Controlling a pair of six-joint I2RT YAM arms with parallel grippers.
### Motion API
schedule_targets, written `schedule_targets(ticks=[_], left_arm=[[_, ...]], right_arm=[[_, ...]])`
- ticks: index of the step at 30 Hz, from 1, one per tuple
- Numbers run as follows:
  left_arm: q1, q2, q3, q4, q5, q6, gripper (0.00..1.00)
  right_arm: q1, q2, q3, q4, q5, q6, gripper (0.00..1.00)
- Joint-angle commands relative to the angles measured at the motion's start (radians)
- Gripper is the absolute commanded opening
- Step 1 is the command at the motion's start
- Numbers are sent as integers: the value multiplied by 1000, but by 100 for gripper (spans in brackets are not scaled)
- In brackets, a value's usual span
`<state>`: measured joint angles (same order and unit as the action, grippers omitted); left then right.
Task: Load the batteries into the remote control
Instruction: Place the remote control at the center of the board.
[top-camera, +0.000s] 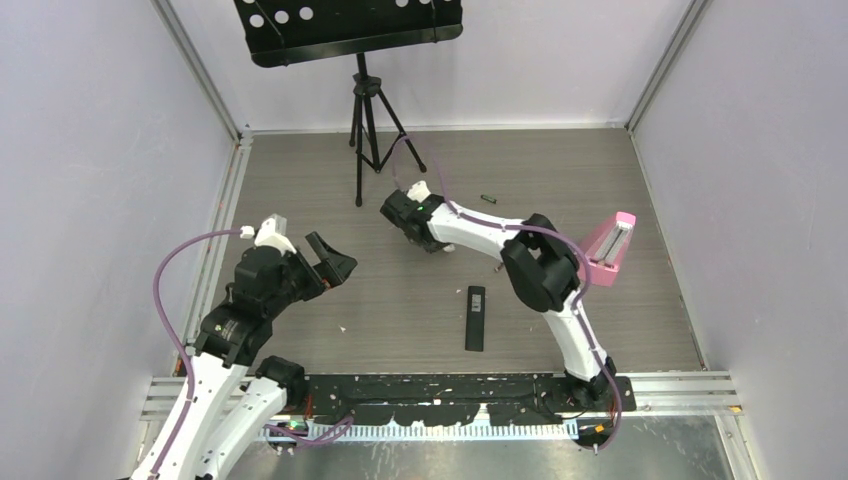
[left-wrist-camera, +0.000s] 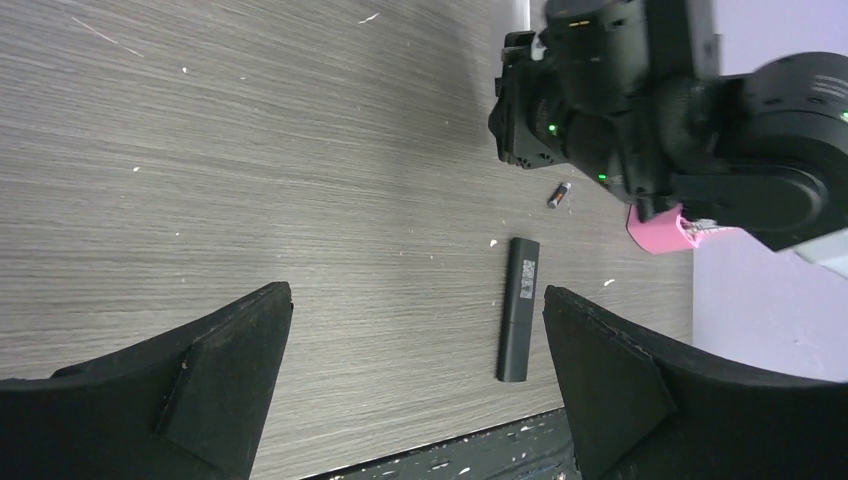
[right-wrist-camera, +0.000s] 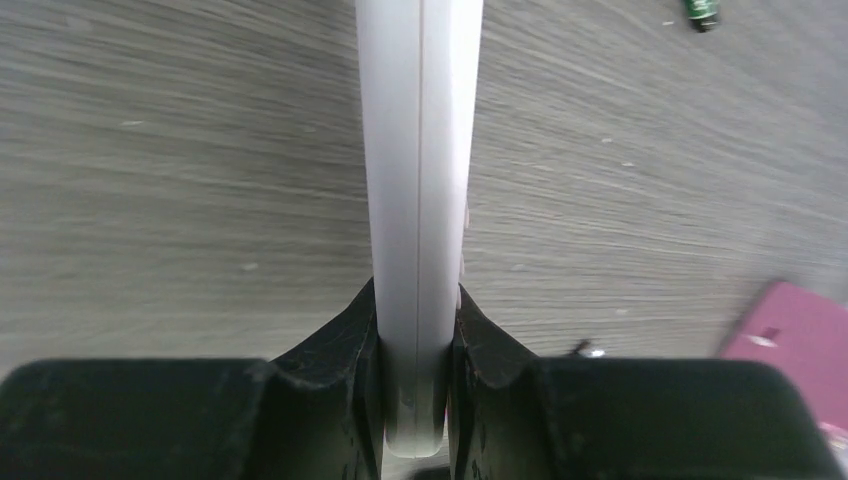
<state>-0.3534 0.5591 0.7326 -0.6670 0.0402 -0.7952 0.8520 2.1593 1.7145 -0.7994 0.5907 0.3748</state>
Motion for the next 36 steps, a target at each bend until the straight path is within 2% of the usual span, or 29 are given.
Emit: schedule_targets(ticks=[1,7,12,25,32,36], left_arm=[[-2,-4,27,-10,-6,23,100],[-2,-3,15,-5,3,23,100],[-2,8,14,3,15,22,100],[-2,26,40,-21,11,28,100],[-2,30,54,-39,11,55,100],[-2,25,36,16,95,93,100]], right_arm=[[12,55,123,-121,310,-97,0],[12,158,180,-159,316,-125,2],[12,160,176,-157,188,-117,24],[11,68,101,-91,-57,-94,52],[10,-136,-8,-35,-178,-35,64],[10,-375,-222,4,-146,108,69]])
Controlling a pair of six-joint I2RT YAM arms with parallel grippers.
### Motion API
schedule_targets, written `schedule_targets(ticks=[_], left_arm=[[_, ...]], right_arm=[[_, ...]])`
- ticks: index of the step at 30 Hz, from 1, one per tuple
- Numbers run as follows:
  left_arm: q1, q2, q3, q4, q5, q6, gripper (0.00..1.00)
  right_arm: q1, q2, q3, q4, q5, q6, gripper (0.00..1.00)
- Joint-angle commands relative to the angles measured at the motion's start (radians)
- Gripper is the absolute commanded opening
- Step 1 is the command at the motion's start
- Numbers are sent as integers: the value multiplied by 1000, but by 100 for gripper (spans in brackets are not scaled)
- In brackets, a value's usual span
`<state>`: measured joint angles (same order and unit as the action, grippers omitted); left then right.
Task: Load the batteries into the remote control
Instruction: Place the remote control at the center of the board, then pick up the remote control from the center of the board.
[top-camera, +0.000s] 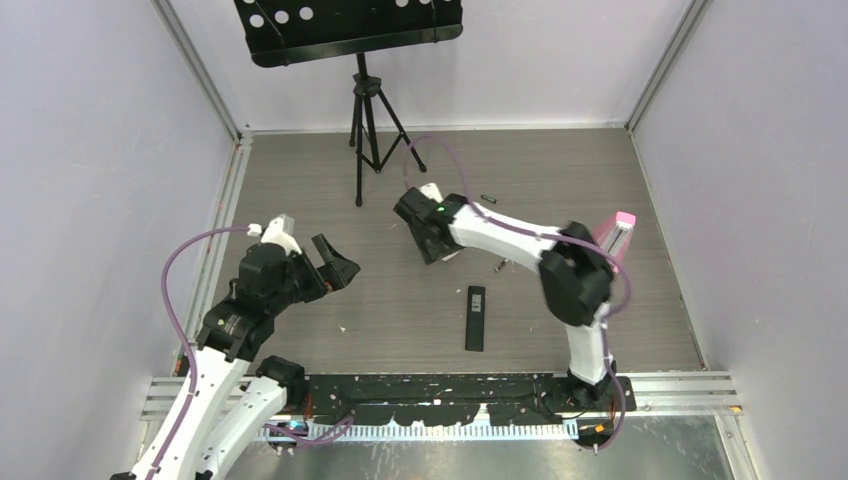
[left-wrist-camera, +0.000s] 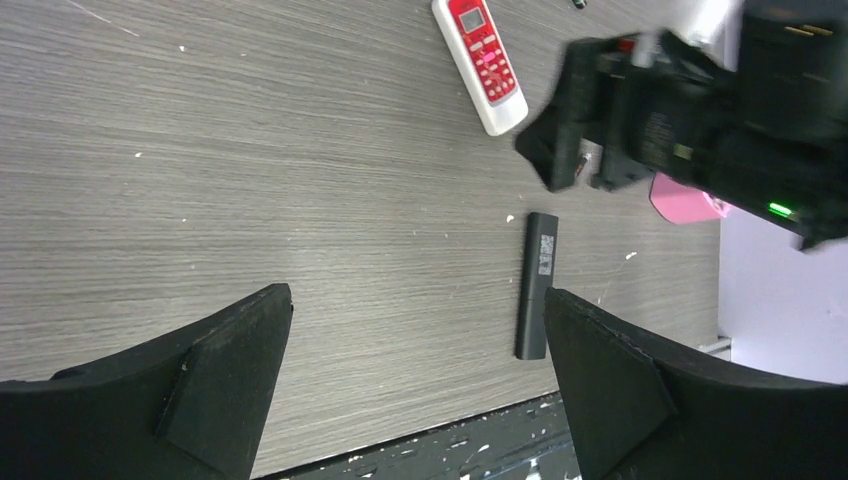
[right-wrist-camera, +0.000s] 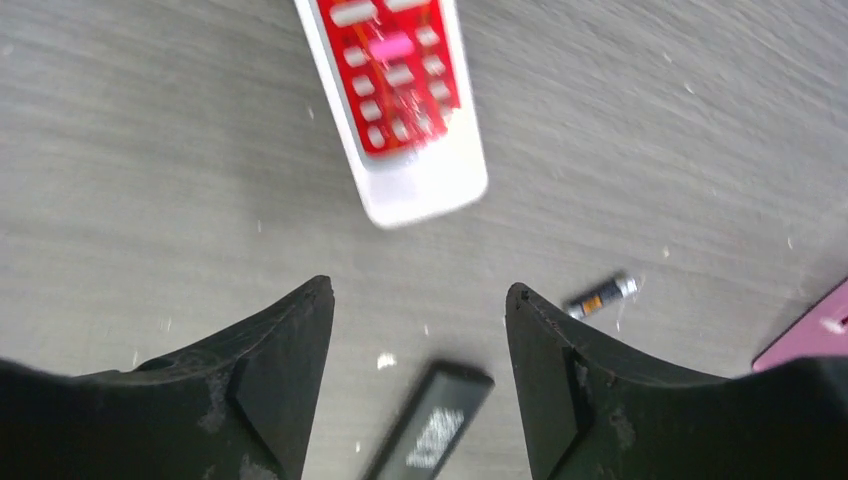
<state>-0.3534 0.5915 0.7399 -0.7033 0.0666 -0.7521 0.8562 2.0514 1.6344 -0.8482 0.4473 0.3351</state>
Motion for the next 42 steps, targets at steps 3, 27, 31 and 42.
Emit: schedule_targets(ticks=[3,27,31,42], left_arm=[[-2,-23,-6,116,111,49,100],[-2,1,-109,218,177,0,100],[-2,10,-113,226,181,-1,100],[-2,107,-204,399,337,-107,98]], right_arm=[[7,-418,-299,52,6,283,70],[58,-435,-693,145,-170,725,66],[59,-416,-720,171,-184,747,54],[65,-553,-732,329,-186,574,23]])
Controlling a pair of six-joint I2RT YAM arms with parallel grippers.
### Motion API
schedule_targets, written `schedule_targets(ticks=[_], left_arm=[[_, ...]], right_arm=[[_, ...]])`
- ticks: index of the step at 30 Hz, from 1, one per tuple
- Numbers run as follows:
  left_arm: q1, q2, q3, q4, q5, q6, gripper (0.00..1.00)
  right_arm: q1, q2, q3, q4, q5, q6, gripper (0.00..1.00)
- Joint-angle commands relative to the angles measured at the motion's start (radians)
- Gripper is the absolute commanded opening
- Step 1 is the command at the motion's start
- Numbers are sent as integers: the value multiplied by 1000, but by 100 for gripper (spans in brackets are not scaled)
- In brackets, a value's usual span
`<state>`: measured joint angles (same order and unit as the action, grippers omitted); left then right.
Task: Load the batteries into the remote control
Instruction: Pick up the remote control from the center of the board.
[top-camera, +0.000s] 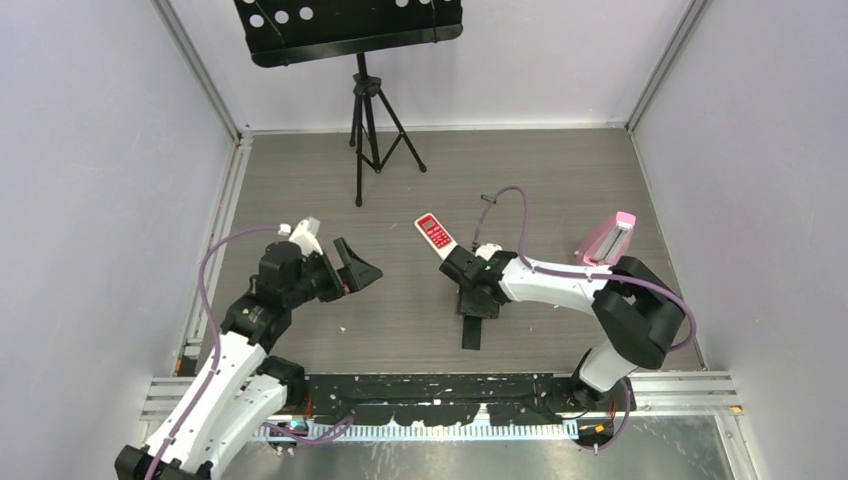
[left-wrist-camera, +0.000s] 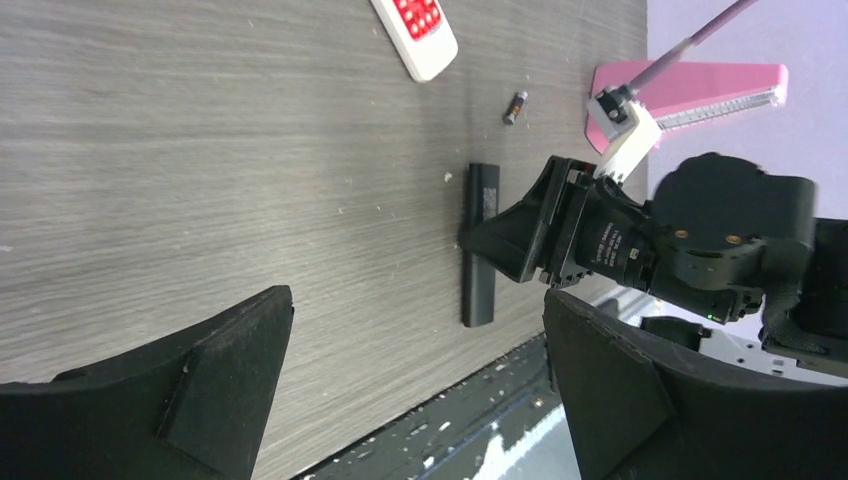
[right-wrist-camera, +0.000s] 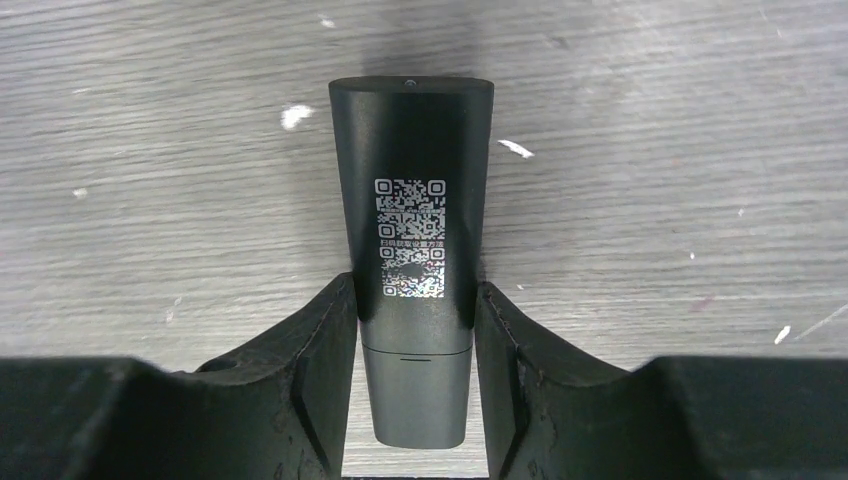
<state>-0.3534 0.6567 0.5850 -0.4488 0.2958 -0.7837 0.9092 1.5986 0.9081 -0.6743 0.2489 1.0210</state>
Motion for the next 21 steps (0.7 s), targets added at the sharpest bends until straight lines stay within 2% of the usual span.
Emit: schedule_targets(ticks=[1,7,13,16,18,21], left_arm=[[-2,65,-77,190,136,-104,98],[-25,264,-173,536,212,-279,94],[-79,457,-157,756,237,-327,94],[-87,545,-171,928,296,-375,92],[-88,587,-182,989,315,-401,89],[-90,632,-181,993,304,-402,73]], right_arm=[[15,-122,-5,182,6,-165,23],[23,-193,-3,389,-144,-421,23],[34,-159,25,479,-233,-498,23],[34,-135,42,497,-290,-507,23],[34,-121,50,508,-316,-509,23],[36,-127,42,552,-358,-512,23]])
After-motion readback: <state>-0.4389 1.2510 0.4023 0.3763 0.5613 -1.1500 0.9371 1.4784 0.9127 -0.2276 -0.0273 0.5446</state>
